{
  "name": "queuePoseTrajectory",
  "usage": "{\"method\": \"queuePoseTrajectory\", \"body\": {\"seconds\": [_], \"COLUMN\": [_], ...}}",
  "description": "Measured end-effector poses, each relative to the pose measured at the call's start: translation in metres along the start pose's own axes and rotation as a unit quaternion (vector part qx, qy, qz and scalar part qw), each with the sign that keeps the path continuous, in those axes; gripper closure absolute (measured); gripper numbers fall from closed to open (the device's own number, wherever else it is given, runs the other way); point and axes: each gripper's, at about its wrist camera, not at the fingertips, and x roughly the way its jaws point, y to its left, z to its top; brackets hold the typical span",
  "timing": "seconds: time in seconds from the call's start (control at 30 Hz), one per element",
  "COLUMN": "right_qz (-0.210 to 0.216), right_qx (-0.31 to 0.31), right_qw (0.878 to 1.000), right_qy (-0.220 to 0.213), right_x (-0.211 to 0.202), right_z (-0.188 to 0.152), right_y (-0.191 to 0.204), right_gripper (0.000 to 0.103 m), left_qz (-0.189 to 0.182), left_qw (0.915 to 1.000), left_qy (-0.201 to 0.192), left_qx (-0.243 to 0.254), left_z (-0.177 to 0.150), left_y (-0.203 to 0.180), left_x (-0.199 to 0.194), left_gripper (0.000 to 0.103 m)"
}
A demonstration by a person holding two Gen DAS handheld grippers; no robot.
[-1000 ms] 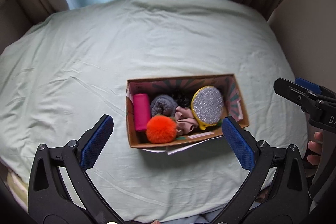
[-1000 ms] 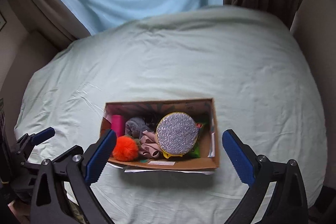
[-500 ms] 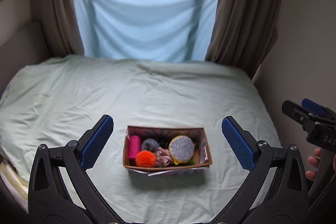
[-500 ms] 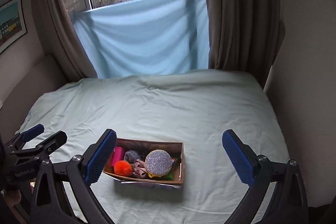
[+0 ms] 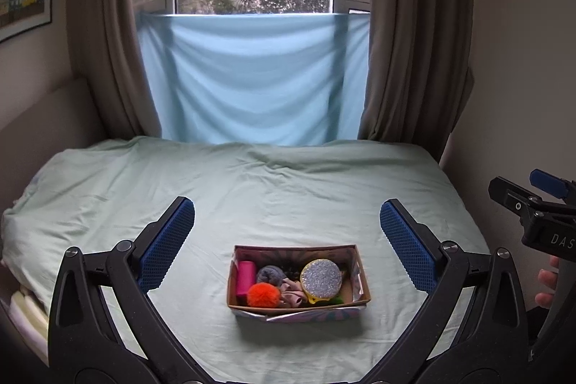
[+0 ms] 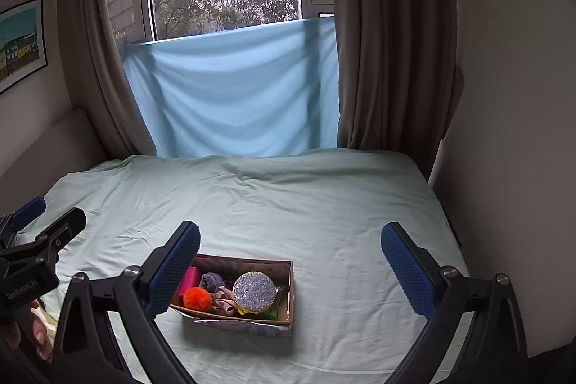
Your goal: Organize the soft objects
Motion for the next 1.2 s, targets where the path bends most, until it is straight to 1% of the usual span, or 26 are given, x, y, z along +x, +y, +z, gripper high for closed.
{"method": "queuePoseTrajectory", "body": {"seconds": [0.13,0.5,0.9,1.2], "right_qz": [-0.006,-0.024,-0.034,-0.034], "right_qx": [0.001,0.006,0.001,0.004], "right_qw": [1.0,0.999,0.999,0.999], "right_qy": [-0.006,-0.026,-0.027,-0.033], "right_x": [-0.006,-0.018,-0.017,-0.019], "right_z": [0.0,0.001,0.0,0.0], "right_y": [-0.006,-0.018,-0.02,-0.023], "right_gripper": [0.003,0.003,0.003,0.003], "left_qz": [-0.007,-0.011,-0.014,-0.016], "left_qw": [1.0,0.9998,0.9994,0.9993], "left_qy": [-0.002,-0.012,-0.021,-0.022], "left_qx": [0.0,0.009,0.022,0.024], "left_z": [0.0,0.001,0.002,0.005], "left_y": [-0.005,-0.018,-0.027,-0.028], "left_x": [-0.002,-0.008,-0.009,-0.008], "left_gripper": [0.0,0.0,0.0,0.0]}}
